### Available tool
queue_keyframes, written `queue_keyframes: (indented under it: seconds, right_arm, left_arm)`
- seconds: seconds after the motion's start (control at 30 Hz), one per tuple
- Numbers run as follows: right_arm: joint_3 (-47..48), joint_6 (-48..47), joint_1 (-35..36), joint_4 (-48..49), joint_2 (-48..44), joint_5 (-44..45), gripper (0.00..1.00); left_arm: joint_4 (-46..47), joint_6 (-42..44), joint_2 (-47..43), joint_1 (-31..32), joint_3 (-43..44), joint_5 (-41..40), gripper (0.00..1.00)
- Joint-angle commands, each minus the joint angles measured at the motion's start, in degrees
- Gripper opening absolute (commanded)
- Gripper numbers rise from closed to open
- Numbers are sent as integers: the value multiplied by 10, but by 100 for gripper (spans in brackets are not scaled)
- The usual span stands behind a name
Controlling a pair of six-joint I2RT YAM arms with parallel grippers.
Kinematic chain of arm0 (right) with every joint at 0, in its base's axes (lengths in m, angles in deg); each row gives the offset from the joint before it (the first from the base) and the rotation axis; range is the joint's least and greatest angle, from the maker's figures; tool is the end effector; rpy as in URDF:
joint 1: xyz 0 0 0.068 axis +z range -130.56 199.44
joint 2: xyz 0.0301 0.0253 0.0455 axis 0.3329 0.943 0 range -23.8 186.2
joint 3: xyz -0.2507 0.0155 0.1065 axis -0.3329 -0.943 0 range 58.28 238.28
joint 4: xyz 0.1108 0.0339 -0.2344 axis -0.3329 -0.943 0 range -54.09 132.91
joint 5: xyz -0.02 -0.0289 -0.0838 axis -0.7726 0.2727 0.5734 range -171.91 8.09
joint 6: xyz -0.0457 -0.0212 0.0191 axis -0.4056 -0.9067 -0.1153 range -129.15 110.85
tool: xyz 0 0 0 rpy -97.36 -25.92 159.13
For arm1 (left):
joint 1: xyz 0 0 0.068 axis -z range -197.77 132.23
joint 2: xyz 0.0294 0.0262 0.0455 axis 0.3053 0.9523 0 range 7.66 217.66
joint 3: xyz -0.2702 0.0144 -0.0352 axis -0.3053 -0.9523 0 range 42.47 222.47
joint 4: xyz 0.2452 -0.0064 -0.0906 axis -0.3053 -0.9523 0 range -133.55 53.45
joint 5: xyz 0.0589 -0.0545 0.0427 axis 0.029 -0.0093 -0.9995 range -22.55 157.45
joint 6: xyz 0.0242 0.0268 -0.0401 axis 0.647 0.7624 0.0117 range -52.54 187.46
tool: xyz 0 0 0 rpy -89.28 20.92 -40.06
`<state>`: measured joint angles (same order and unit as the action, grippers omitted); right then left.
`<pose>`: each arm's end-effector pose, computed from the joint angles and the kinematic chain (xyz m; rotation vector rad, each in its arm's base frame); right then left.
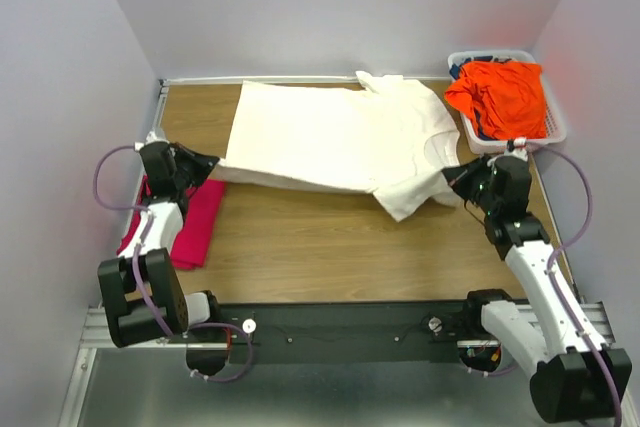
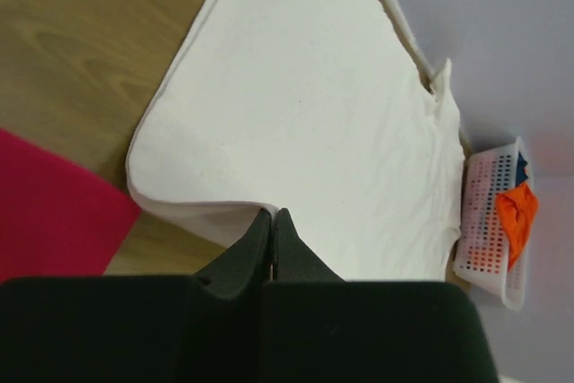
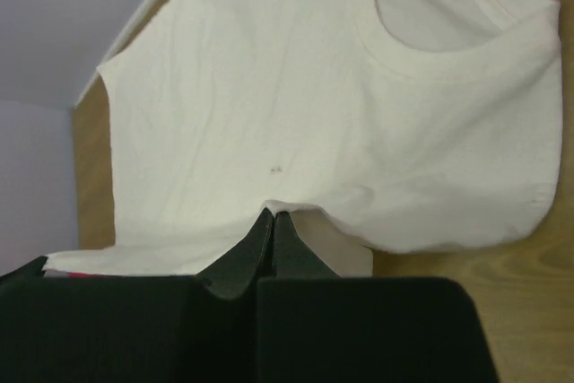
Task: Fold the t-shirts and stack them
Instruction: Flatten the tshirt out, then fold the tshirt
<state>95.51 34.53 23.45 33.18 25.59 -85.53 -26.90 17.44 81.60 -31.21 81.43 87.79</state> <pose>0.2011 0.0163 0.2802 0.6389 1.8972 0.6046 0.2744 0.0528 0.2299 -0.8816 1.8691 -0.7579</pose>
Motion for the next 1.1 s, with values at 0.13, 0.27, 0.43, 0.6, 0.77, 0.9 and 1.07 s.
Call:
queue_keyframes:
  seconds: [0.13,0.27,0.43,0.6,0.77,0.9,1.07]
  right_arm:
    - [-148,73,-3,-106,-103,-66,0]
    - [-168,89,-3,-143,-129,-76,0]
    - [-175,103,-2,-202,-189,-63,1]
    - [-177,112,-3,-230,-209,-44,0]
    - [-147,111,-3,-258,-194,3,0]
    - [-119,111,-3,-278,-189,33,0]
    - [-83,109,-3,-312,-186,105,0]
  left_arm:
    - [-58,3,-64,-3,-92,-142,0]
    - [-95,8,-99,-3,-106,-180,0]
    - [-139,21,-134,-3,-131,-248,0]
    - [-131,22,-125,-5,-158,-254,0]
    - [-125,30,-120,-5,-167,-250,0]
    - [-129,37,-133,-5,-167,-242,0]
    - [-129,35,-155,1,-175,-222,0]
